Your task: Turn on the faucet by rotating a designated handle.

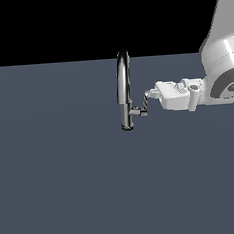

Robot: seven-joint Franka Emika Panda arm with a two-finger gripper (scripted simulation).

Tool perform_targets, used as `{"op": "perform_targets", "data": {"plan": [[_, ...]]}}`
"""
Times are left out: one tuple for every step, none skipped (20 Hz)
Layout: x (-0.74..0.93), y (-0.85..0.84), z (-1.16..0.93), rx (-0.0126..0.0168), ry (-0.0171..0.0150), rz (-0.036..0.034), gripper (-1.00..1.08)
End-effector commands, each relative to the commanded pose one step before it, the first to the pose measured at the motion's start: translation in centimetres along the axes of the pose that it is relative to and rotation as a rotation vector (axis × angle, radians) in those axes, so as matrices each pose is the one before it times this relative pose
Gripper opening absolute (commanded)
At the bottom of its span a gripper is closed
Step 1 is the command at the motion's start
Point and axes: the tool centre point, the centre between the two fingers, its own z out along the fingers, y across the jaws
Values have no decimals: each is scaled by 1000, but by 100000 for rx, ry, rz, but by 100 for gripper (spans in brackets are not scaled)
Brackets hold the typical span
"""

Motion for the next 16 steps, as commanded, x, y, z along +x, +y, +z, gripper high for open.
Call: {"op": "perform_targets", "data": {"plan": [[608,823,125,-339,-242,446,-100],[227,348,25,-59,-35,9,-100],[234,350,47,-102,-61,16,-100],[232,356,25,-59,-35,9,-100],[239,358,47,-102,-61,16,-100],[238,363,25,-59,-35,9,-100],[243,366,37,-83,-49,13,-100],[243,371,25,-59,-35,9,-100],[251,373,47,-102,-60,16,-100],[249,378,25,-59,-34,9,-100],[257,380,46,-103,-59,16,-100],[256,386,24,-60,-34,10,-100],[265,388,46,-104,-57,17,-100],[0,0,0,0,0,0,-100],[-1073,-1059,-707,1386,931,-2182,-100],[644,176,65,-124,-83,187,-100]]}}
